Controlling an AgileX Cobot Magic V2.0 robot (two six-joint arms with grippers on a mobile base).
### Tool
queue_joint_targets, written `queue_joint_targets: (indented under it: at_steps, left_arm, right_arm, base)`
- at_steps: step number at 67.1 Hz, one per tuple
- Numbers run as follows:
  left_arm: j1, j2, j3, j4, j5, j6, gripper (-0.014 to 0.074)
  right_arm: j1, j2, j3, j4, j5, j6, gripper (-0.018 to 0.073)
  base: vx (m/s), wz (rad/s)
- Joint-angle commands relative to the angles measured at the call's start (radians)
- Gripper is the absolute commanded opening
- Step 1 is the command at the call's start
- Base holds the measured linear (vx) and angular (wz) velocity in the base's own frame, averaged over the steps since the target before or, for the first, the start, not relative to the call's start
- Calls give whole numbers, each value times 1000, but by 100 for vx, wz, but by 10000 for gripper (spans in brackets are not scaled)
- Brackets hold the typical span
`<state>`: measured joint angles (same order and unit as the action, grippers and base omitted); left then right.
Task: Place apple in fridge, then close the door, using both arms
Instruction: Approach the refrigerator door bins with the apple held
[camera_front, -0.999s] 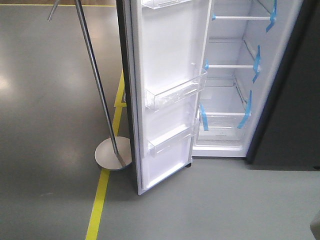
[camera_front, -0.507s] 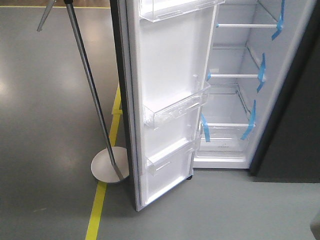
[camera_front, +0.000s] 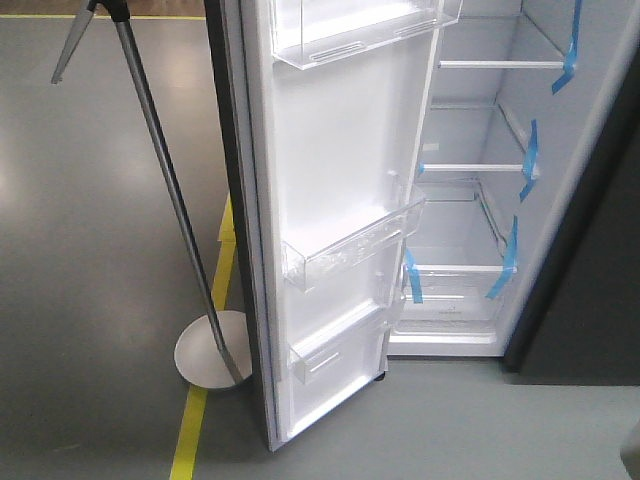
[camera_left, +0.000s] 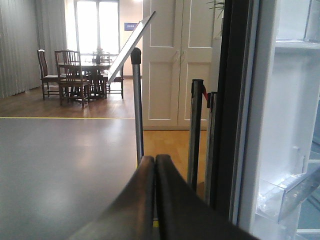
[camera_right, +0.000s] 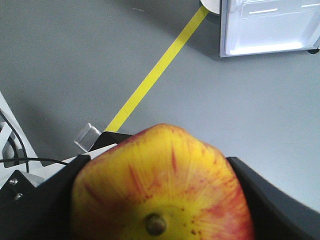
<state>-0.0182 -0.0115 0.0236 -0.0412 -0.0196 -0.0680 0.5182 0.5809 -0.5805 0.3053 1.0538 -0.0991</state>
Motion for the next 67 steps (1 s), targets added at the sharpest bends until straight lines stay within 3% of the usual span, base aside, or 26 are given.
queue_joint_targets:
  at_steps: [1,67]
  left_arm:
    - [-2,-15,-17,-9,-74,-4,-6]
    - [-2,-15,-17,-9,-74,-4,-6]
  right_arm:
    - [4,2,-29,18,-43,-7,185]
    - [4,2,-29,18,-43,-7,185]
  base:
    - [13,-1]
    - [10,-1]
